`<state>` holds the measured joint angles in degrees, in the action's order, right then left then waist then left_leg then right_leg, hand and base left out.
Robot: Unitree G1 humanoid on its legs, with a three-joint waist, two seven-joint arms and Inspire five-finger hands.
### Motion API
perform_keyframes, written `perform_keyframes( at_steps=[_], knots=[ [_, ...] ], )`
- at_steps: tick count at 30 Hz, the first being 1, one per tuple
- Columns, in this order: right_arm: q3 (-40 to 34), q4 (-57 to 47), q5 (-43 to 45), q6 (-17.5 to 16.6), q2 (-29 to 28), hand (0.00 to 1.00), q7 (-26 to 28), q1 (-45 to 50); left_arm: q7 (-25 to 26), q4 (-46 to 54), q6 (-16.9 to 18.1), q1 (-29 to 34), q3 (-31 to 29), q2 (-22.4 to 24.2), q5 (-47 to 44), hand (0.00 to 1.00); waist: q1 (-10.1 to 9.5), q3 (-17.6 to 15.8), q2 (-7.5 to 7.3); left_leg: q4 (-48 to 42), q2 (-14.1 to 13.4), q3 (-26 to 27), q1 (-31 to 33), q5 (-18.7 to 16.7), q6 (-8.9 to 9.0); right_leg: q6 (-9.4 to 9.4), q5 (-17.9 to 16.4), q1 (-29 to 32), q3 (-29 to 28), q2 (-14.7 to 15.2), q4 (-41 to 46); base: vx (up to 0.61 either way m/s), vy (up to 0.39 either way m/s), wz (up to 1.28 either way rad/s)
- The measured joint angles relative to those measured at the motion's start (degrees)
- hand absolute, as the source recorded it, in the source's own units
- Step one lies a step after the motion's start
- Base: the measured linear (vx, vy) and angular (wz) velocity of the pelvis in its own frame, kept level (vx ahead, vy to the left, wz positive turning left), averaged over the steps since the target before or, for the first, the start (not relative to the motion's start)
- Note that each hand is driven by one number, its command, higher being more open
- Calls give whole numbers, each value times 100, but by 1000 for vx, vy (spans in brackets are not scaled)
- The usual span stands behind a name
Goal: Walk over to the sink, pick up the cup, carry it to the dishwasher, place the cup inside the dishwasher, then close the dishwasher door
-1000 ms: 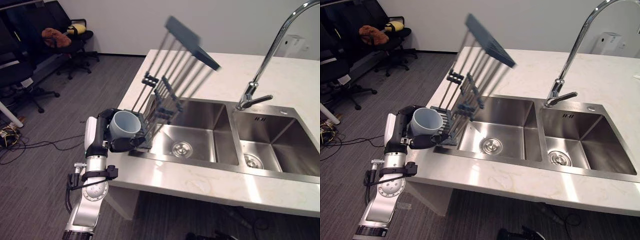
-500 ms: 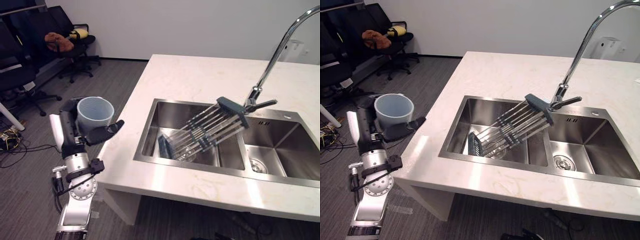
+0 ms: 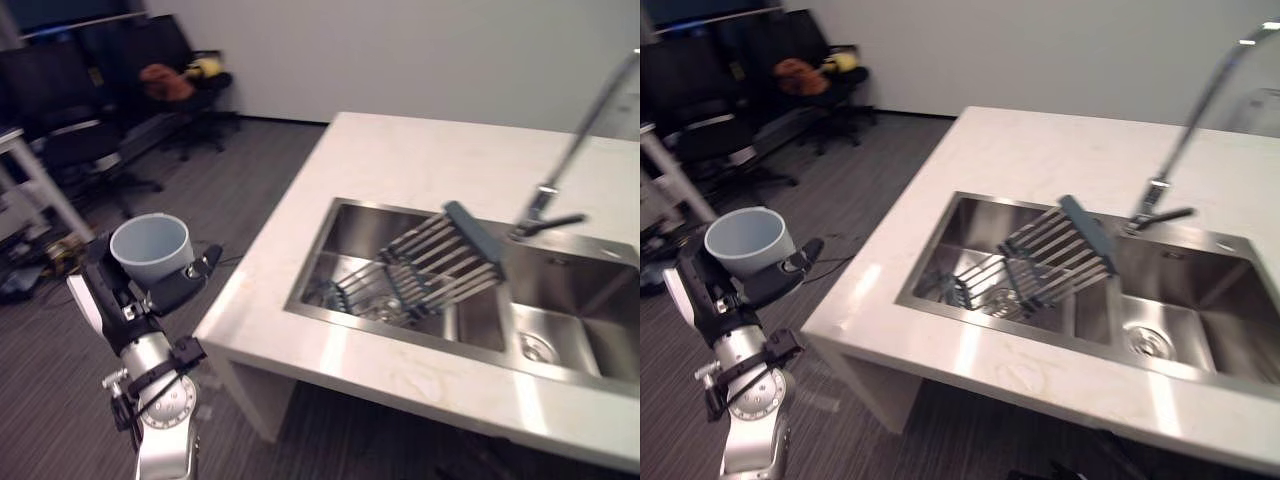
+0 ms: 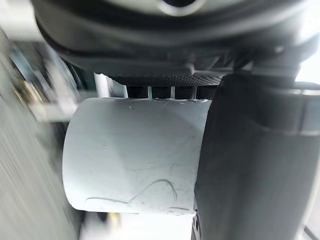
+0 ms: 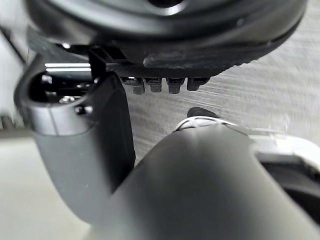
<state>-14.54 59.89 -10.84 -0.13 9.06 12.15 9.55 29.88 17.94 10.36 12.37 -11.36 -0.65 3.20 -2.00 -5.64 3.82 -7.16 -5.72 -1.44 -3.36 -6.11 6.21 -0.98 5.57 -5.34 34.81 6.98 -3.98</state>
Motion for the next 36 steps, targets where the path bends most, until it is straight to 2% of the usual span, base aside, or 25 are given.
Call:
perform_keyframes(
  at_steps=[1,2,3,4,5,6,7,8,9,10,12,13,14,16,17,18,19,20,22,23,24,28,31,32,36],
  knots=[
    [26,64,27,-3,85,100,-22,-13,4,21,0,86,-1,79,5,0,-103,-40,58,-11,89,64,206,207,67,-26,-154,-82,424,117,138,-56,-36,233],
    [9,136,51,0,146,100,-48,-42,-5,29,3,78,28,116,8,0,-185,-70,100,62,206,397,479,557,6,-42,-460,-98,766,239,343,-88,-30,257],
    [-25,187,50,13,149,100,-70,-78,-12,40,11,70,57,114,10,0,-200,-86,55,357,309,621,501,894,-70,-10,-550,-102,945,352,403,-165,43,291],
    [-162,322,42,61,154,100,-116,-156,-86,149,27,81,74,164,3,0,-206,-132,-14,506,309,1690,497,865,-573,-6,-583,-189,1682,564,466,-133,113,293],
    [-155,442,123,56,147,100,-283,-186,-147,313,113,146,99,184,-39,0,-223,-167,-8,-261,179,2835,558,338,-1096,-44,-643,-330,2283,717,558,-103,119,280],
    [-149,437,237,76,123,100,-316,-169,-155,397,195,178,84,196,-55,0,-222,-185,-3,-570,95,3280,485,188,-1167,-54,-665,-420,2544,810,617,-34,96,243],
    [-115,437,447,207,124,100,-324,-171,-187,568,384,250,87,269,-103,0,-221,-176,31,-734,-83,3888,220,95,-1116,-55,-670,-560,2992,904,686,-29,69,215],
    [-75,468,523,306,155,100,-301,-185,-272,754,536,242,234,348,-97,0,-215,-153,130,-463,-251,4209,-67,270,-1016,-66,-663,-700,3451,905,818,-21,128,204],
    [-85,493,537,326,191,100,-296,-183,-312,840,597,234,366,350,-99,0,-216,-127,208,-260,-315,4224,-182,477,-883,-66,-673,-770,3640,902,919,-14,211,202],
    [-93,539,663,357,262,100,-325,-189,-502,942,714,191,635,337,-103,0,-204,-130,314,127,-208,4116,-254,478,-734,-51,-699,-919,3940,1004,1231,-15,314,202],
    [-93,557,852,355,263,100,-368,-92,-823,952,774,103,880,340,-294,0,-159,-101,356,557,15,3863,-433,490,-729,-44,-884,-1200,4293,1350,1978,1,259,176],
    [-89,511,913,329,248,100,-419,-88,-963,958,857,85,922,285,-484,0,-181,-124,262,762,150,3606,-501,491,-724,-118,-1092,-1251,4198,1526,2205,23,119,111],
    [-89,373,961,289,111,100,-436,-96,-1006,944,871,40,896,140,-684,0,-184,-210,107,819,264,3430,-496,504,-699,-55,-1158,-1213,3911,1483,2016,25,75,96],
    [-93,249,1016,268,40,100,-449,-53,-1119,898,873,73,992,105,-905,0,-192,-232,81,820,328,3206,-431,487,-673,49,-995,-1242,3476,1437,1969,17,68,81],
    [-98,103,1186,180,14,100,-515,51,-1275,898,895,33,1261,98,-1021,0,-178,-259,19,728,424,2872,-347,446,-704,205,-887,-1168,2609,1580,2321,59,149,147],
    [-170,-6,1420,59,7,100,-589,185,-1449,841,1057,5,1743,4,-1135,0,-76,-147,26,696,485,2424,-209,451,-784,557,-753,-810,1385,1647,2842,65,108,176],
    [-239,-33,1580,18,-10,100,-596,212,-1528,780,1178,-43,2030,-80,-1161,0,31,-92,79,686,462,2117,-91,477,-826,353,-1035,-625,614,1446,2905,83,-6,266],
    [-372,-33,1970,-48,-140,100,-592,252,-1683,500,1497,-418,2596,-283,-1155,0,245,-92,116,729,415,1324,114,631,-899,-7,-1779,-400,-1254,534,2470,41,-102,237],
    [-382,86,2169,-65,-274,100,-575,224,-1706,159,1685,-827,2899,-360,-1122,0,240,-170,-23,842,565,916,86,800,-862,-90,-1918,-171,-2307,33,1816,42,-102,169],
    [-352,105,2203,-98,-288,100,-554,209,-1626,125,1693,-863,2874,-389,-1101,0,223,-178,-100,844,632,902,47,809,-860,-80,-1831,-99,-2416,37,1603,80,-109,67],
    [-315,124,2200,-155,-330,100,-499,182,-1331,53,1704,-871,2720,-465,-1093,0,287,-251,-178,916,781,843,-172,810,-844,-279,-1497,3,-2463,102,1435,86,-104,24],
    [-269,185,2063,-220,-229,100,-367,270,-786,52,1645,-846,2292,-399,-848,0,296,-42,-44,1164,706,850,-195,850,-709,-270,-1427,-65,-2502,-27,1102,97,-86,-2],
    [-266,224,2056,-166,-244,100,-342,282,-598,236,1462,-880,2186,-402,-766,0,271,-21,-93,1207,663,816,-244,841,-667,-259,-1390,-198,-2461,-87,965,73,-63,6],
    [141,277,1968,58,-325,100,-350,164,-638,160,977,-630,1763,-814,-775,0,312,-24,-559,1262,645,551,-231,1084,-665,-232,-1059,-571,-2017,-171,398,14,-9,4],
    [143,251,1968,63,-323,100,-339,196,-613,216,992,-630,1772,-718,-775,0,282,-9,-561,1260,606,696,-181,1064,-639,-204,-1018,-440,-2210,-199,392,-3,1,-14]
  ],
)
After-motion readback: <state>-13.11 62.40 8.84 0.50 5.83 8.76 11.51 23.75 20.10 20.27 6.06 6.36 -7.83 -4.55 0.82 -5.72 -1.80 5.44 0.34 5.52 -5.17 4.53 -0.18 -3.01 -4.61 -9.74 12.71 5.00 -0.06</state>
